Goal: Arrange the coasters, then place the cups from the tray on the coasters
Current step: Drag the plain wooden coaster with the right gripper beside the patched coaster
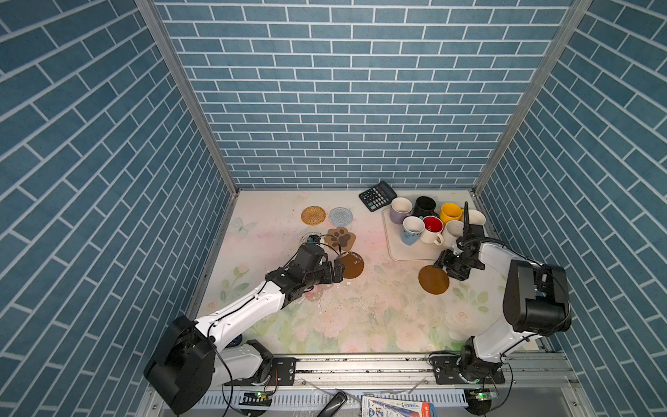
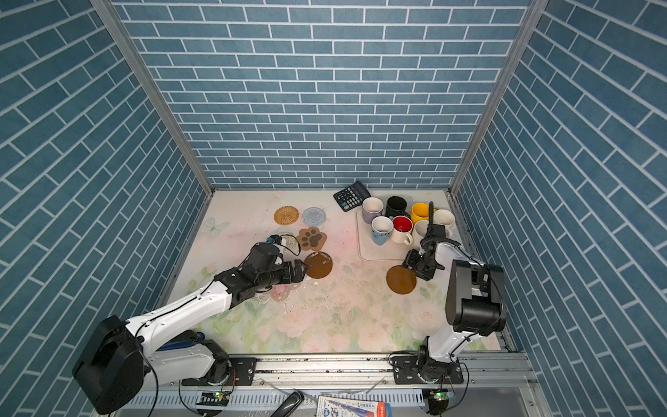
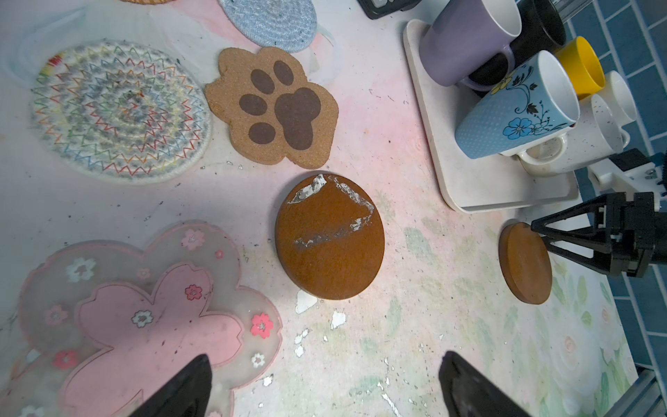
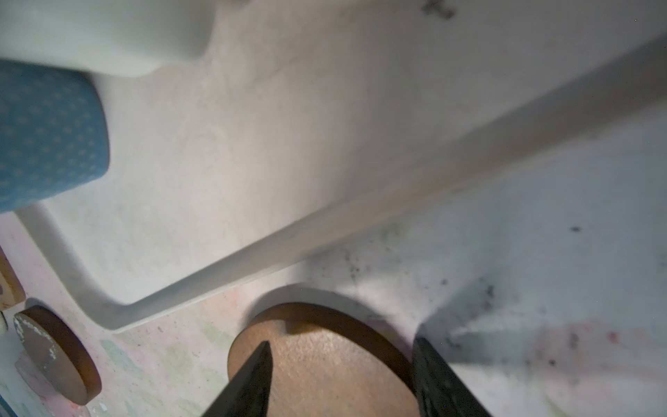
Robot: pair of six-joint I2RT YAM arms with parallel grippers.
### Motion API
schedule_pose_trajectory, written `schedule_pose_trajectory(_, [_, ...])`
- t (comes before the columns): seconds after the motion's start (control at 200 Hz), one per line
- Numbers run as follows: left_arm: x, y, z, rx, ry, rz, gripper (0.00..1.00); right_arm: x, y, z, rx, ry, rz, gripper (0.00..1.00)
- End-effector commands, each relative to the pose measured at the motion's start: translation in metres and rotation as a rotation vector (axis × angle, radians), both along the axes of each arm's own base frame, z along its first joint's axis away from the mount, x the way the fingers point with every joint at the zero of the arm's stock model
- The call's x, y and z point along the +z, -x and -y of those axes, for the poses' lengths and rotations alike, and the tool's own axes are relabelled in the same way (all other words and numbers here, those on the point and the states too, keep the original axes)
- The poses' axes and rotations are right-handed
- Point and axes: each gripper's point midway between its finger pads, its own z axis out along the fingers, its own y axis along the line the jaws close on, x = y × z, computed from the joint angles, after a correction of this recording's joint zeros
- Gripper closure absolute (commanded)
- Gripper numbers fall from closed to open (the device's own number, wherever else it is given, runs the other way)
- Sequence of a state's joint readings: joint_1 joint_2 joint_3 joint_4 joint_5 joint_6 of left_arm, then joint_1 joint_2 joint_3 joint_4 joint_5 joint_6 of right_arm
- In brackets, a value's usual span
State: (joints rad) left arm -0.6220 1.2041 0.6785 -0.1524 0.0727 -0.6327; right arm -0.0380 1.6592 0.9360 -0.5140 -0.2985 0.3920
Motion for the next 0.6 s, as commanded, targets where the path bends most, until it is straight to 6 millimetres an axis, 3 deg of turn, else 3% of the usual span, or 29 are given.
schedule_pose_trajectory(0.0, [-0.001,0.003,-0.005,0.004,-0.004,-0.002,0.01,-0.013,0.017,-0.012,0.095,0.046,-0.091,0.39])
schedule_pose_trajectory(0.2, [0.000,0.005,-0.010,0.016,-0.004,0.005,0.01,-0.013,0.024,-0.058,0.195,-0.016,-0.095,0.42])
schedule_pose_trajectory(0.39, [-0.003,0.006,-0.012,0.022,-0.005,-0.002,0.01,-0.015,0.038,-0.088,0.231,-0.044,-0.125,0.44])
schedule_pose_trajectory(0.595, [-0.005,0.007,-0.012,0.025,-0.002,-0.010,0.01,0.000,0.045,-0.102,0.255,-0.053,-0.089,0.39])
